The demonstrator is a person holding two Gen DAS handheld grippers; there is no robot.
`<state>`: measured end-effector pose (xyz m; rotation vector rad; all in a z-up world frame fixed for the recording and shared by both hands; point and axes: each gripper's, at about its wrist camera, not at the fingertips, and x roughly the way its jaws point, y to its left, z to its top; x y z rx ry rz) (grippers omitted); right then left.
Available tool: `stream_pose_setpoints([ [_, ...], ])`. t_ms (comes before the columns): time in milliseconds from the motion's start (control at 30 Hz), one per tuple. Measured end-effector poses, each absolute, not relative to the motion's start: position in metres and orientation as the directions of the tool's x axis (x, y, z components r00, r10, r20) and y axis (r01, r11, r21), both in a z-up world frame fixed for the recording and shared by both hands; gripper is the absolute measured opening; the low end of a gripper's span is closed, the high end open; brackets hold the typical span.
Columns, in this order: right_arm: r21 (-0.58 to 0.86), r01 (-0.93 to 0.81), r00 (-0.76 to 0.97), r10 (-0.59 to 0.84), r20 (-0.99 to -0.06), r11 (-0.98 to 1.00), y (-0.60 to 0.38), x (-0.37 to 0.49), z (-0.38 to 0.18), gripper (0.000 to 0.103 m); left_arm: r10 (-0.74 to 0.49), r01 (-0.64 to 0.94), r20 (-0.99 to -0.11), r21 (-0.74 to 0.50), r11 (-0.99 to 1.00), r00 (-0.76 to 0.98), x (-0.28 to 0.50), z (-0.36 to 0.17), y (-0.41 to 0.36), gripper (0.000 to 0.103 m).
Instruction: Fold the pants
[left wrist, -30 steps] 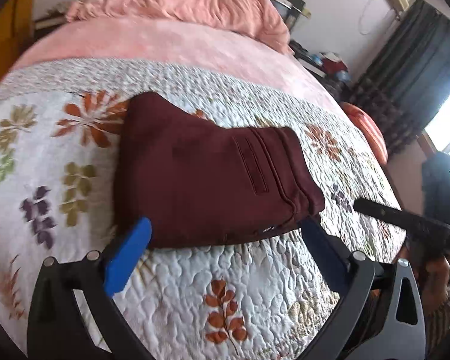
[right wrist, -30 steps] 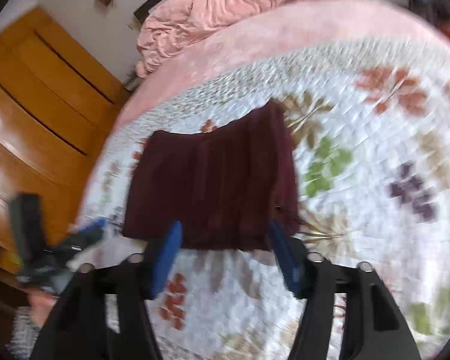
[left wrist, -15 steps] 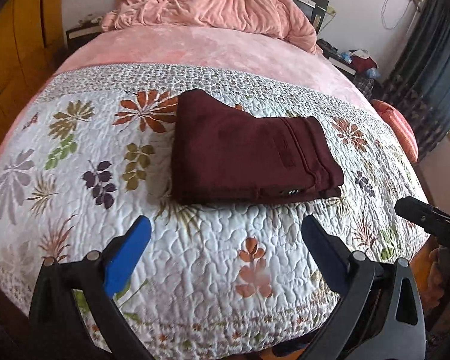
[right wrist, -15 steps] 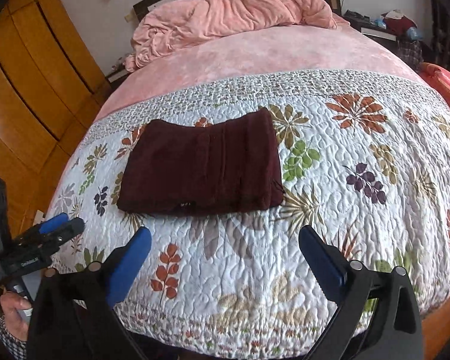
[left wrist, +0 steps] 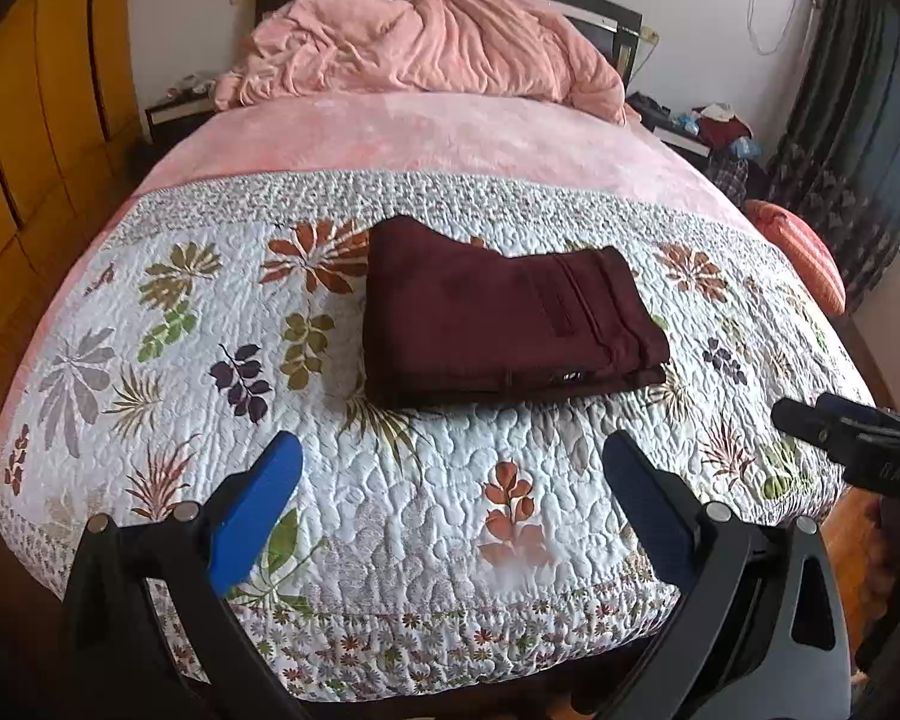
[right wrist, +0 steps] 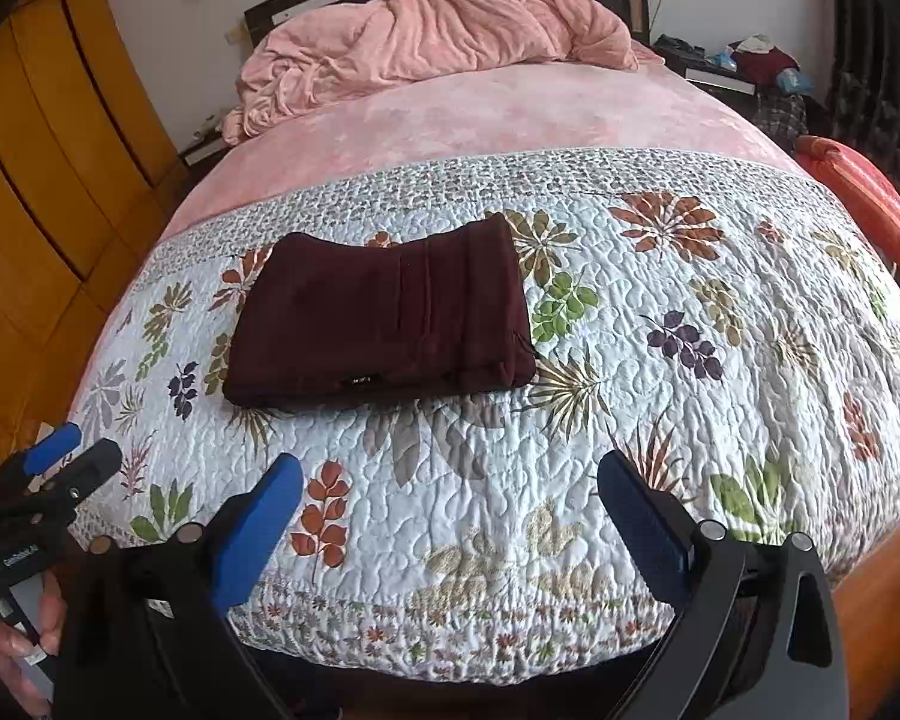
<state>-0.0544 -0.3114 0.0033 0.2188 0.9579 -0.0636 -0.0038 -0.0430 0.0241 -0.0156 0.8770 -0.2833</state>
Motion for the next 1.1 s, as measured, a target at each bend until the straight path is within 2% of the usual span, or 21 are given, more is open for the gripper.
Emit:
stream_pose_setpoints([
  [300, 0.159, 0.169, 0.582, 0.032, -0.813, 0.973, -0.301, -0.063, 0.010, 0.099, -0.222, 0.218, -0.732, -0.103, 0.970, 0.644, -0.014, 0.039, -0.040, 0.100],
  [1100, 0.165, 0.150, 0.574, 0.050, -0.817, 0.975, -0.295, -0.057, 0.006, 0.099, -0.173, 0.202, -0.752, -0.055, 0.978, 0.636, -0.008, 0.031, -0.038, 0.100],
])
